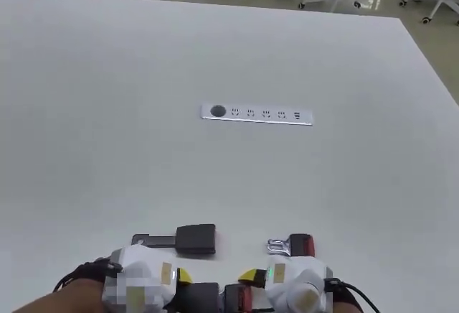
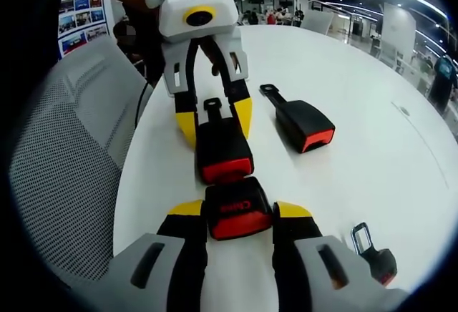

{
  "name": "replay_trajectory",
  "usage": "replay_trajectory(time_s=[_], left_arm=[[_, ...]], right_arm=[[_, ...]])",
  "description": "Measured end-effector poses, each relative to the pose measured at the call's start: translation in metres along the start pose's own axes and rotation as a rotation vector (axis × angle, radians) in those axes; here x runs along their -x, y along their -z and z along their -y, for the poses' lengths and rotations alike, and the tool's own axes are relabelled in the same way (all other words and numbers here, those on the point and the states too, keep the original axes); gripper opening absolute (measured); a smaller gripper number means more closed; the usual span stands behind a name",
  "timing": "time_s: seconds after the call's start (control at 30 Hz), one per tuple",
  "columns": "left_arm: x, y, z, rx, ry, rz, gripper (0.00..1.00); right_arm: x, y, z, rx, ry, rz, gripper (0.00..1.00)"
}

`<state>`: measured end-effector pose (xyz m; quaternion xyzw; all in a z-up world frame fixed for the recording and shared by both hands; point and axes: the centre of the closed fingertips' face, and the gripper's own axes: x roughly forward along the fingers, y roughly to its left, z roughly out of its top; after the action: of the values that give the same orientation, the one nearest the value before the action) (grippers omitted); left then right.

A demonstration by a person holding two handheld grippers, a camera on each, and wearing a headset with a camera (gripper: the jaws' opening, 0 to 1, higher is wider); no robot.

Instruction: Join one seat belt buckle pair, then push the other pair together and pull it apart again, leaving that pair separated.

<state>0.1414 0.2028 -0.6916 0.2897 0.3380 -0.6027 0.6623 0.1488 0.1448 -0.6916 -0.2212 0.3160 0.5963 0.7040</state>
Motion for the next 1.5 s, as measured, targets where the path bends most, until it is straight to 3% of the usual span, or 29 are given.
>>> replay_trajectory(time_s=[0.37, 0.53, 1.0, 1.5], left_arm=[[0.0, 0.003, -0.001, -0.001, 0.014, 0.033, 0.31], [0.001, 0.002, -0.002, 0.004, 0.017, 0.052, 0.31], [0.002, 0.003, -0.002, -0.015, 0.038, 0.085, 0.31], [0.002, 0.001, -0.002, -0.024, 0.045, 0.075, 0.32]], right_arm=[[0.006, -0.003, -0.003, 0.05, -0.042, 0.04, 0.31], [0.01, -0.003, -0.003, 0.033, -0.043, 0.08, 0.31], [0.012, -0.004, -0.003, 0.027, -0.054, 0.117, 0.3], [0.01, -0.003, -0.004, 0.025, -0.042, 0.119, 0.32]])
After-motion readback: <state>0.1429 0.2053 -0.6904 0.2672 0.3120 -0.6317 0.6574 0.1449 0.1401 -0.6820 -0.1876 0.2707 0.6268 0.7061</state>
